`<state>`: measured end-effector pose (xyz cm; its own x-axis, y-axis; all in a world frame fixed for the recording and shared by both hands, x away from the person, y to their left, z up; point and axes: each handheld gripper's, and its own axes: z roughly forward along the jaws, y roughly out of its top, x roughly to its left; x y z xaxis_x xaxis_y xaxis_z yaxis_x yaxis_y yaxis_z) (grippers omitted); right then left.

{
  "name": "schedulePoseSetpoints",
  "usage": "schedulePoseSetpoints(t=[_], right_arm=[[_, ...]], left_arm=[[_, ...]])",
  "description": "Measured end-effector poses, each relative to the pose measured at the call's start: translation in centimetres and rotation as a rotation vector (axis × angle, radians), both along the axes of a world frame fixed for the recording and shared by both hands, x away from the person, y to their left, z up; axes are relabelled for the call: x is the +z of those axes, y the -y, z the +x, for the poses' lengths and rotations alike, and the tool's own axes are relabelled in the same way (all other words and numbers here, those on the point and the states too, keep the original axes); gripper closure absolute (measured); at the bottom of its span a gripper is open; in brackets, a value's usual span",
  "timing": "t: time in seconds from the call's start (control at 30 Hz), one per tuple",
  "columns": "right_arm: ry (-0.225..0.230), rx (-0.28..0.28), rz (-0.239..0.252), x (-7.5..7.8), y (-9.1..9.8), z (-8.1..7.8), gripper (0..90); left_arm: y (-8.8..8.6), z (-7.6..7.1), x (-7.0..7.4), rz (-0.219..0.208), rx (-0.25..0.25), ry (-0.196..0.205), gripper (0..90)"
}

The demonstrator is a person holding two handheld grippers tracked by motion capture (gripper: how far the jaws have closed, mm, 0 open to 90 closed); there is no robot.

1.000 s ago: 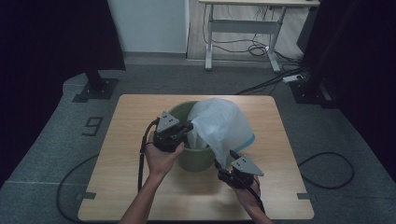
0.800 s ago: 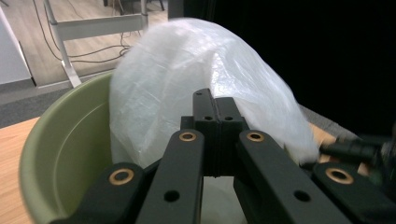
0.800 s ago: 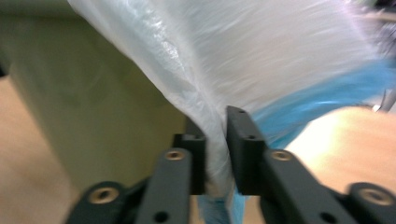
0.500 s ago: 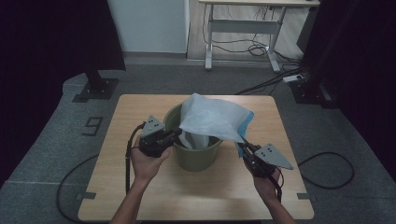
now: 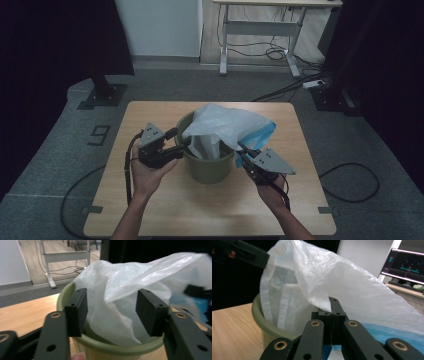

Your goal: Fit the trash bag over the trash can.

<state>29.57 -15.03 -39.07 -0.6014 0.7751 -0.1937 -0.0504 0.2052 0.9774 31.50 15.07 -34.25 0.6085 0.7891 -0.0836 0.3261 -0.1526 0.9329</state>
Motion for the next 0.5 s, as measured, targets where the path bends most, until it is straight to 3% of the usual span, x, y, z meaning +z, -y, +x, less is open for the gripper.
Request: schedulePoseSetpoints(t=[0.23,0.33,0.37,0.47,0.5], right_arm=[[-0.034,-0.001,0.014,-0.1,0.3,0.6,88.1],[-0.037,0.002,0.022,0.1,0.3,0.6,88.0],[-0.036,0.004,0.023,0.1,0.4,0.6,88.1],[-0.042,0.011,0.025,0.1,0.6,0.5,88.0],[-0.042,0.011,0.025,0.1,0.6,0.5,88.0]], left_arm=[[1.9,0.3,0.8,0.041,-0.057,0.015,35.4],[3.0,1.0,0.7,0.062,-0.058,0.009,32.8],[3.3,1.2,0.7,0.067,-0.054,0.008,34.1],[3.9,1.6,0.4,0.091,-0.038,0.013,53.2],[4.0,1.7,0.3,0.098,-0.042,0.015,53.2]])
